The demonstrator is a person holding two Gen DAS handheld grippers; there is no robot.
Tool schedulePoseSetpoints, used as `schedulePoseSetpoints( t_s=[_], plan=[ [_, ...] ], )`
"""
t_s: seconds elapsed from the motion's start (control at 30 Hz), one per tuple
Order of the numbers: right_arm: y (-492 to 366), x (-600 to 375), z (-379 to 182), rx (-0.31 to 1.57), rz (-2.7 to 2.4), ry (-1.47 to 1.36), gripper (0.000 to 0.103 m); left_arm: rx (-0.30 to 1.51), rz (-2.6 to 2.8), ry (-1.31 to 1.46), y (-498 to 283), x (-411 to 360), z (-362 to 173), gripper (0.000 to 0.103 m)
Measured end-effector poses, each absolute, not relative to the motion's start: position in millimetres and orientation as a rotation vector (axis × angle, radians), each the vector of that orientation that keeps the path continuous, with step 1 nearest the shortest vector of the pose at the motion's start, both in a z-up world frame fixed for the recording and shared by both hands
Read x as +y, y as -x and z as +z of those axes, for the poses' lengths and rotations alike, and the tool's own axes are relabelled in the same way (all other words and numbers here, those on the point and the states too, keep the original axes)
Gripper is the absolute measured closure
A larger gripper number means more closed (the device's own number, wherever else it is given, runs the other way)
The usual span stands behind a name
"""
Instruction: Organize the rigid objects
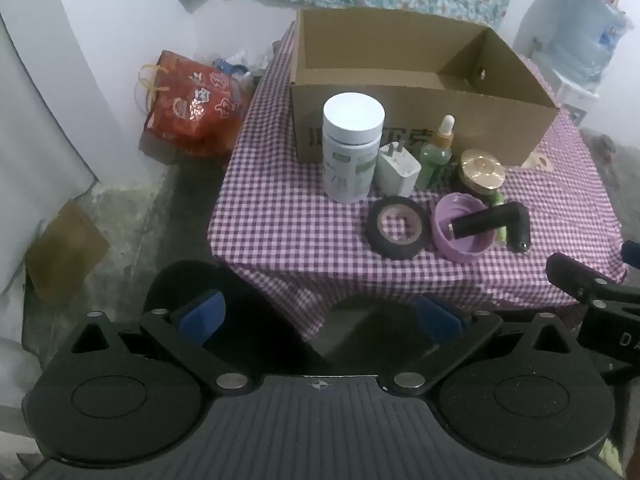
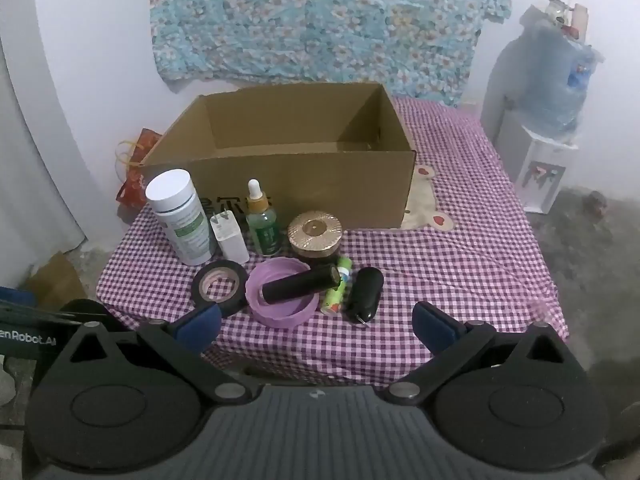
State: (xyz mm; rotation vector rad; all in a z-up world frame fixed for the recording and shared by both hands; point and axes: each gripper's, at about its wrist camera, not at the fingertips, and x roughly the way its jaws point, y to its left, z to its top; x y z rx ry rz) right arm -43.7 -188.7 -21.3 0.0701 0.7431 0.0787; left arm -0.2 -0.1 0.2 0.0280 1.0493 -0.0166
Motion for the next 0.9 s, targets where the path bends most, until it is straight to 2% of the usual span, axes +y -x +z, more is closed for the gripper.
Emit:
schedulePoseSetpoints(
  t_s=[0.9],
  plan=[
    [45.8,-186.8,-18.7,0.740,0.072,-0.057,0.000,1.046,-0.022,-0.046,3.0,-3.4,3.1,0.000]
  ],
)
